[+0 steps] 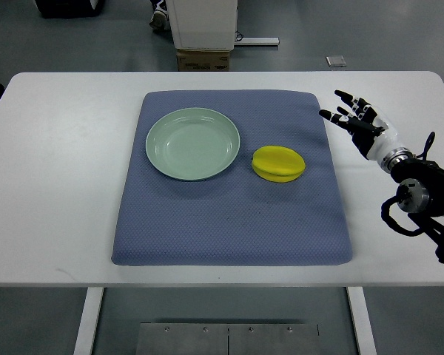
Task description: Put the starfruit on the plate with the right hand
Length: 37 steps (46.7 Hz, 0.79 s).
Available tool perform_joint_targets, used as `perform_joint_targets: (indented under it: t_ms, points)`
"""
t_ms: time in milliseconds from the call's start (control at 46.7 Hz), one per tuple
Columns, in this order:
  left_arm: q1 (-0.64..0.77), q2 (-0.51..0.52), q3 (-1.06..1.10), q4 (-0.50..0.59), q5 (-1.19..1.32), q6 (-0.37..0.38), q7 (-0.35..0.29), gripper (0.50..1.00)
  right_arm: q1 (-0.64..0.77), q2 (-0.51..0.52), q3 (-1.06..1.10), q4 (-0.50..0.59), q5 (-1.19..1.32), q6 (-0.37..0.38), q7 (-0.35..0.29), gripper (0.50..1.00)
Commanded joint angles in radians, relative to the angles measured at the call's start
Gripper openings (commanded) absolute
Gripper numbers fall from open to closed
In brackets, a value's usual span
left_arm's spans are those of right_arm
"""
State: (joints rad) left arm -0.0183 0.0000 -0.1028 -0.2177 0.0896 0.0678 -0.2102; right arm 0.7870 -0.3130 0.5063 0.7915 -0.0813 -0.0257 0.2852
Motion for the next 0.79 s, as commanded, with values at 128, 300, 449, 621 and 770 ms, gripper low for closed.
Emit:
perform_joint_targets:
  t_ms: [128,300,449,621,770]
  points:
    - [0.0,0.0,0.0,0.0,0.001,0.0,0.0,1.0,0.0,0.002,0.0,-0.001,0.0,0.001,0.0,1.0]
    - [0.0,0.0,0.0,0.0,0.001,0.0,0.0,1.0,-0.002,0.0,0.0,-0.001,0.0,0.001,0.0,1.0]
    - [0.001,0.0,0.0,0.0,0.001,0.0,0.0,1.0,-0.008,0.0,0.0,-0.003,0.0,0.001,0.0,1.0]
    - [0.001,0.0,0.0,0.0,0.001,0.0,0.0,1.0,-0.008,0.003,0.0,-0.012,0.0,0.004,0.0,1.0]
    - [0.001,0.0,0.0,0.0,0.001,0.0,0.0,1.0,-0.009,0.003,0.0,-0.018,0.0,0.003,0.002,1.0]
